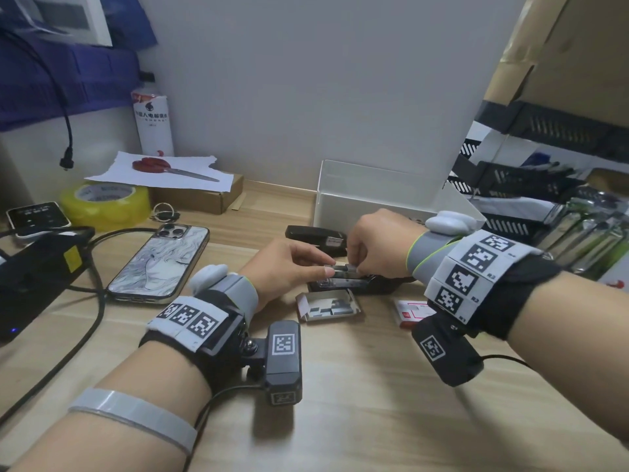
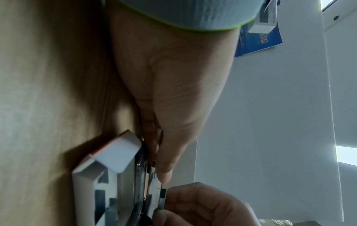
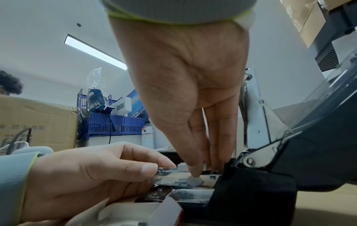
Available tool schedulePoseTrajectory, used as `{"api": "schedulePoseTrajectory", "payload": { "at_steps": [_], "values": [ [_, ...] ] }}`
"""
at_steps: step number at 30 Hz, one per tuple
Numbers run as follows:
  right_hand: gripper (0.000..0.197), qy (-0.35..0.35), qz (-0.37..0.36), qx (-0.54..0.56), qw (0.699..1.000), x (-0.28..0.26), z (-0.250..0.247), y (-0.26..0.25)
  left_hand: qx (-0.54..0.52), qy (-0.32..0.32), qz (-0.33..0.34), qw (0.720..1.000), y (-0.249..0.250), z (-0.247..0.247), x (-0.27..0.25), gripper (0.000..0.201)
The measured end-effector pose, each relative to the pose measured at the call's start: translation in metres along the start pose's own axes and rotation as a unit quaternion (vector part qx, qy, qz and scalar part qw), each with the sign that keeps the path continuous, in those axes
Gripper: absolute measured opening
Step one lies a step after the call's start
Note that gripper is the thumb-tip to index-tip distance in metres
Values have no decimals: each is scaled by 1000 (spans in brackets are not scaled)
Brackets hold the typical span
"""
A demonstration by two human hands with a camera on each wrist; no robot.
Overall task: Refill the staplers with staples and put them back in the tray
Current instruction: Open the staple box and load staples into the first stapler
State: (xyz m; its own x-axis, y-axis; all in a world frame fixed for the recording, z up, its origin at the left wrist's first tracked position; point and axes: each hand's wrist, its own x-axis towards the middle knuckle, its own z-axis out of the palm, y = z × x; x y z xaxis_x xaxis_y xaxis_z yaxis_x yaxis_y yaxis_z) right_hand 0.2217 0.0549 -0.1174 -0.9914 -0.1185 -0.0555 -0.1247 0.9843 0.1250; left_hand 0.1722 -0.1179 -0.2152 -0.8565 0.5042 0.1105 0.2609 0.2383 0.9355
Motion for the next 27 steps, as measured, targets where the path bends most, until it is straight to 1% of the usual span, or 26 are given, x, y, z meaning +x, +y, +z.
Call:
{"api": "schedulePoseTrajectory", "payload": {
  "at_steps": [14,19,21,24,27],
  "values": [
    [12,2,-13,-3,1000,-1,1,0,1,-4,6,1000,-1,-1,0,17],
    [18,3,-17,5,1000,-4,2,0,-5,-1,6,1000,0,-1,-1,16],
    [21,-1,-15,31,999,-7,1,3,-10,1,7,1000,1,-1,-2,16],
    [24,14,-10,63,998,-10,-1,5,-6,4,7,1000,3,-2,-3,15],
    [28,12,-14,58,998,-15,0,4,-12,9,8,1000,3,-2,-4,14]
  ]
}}
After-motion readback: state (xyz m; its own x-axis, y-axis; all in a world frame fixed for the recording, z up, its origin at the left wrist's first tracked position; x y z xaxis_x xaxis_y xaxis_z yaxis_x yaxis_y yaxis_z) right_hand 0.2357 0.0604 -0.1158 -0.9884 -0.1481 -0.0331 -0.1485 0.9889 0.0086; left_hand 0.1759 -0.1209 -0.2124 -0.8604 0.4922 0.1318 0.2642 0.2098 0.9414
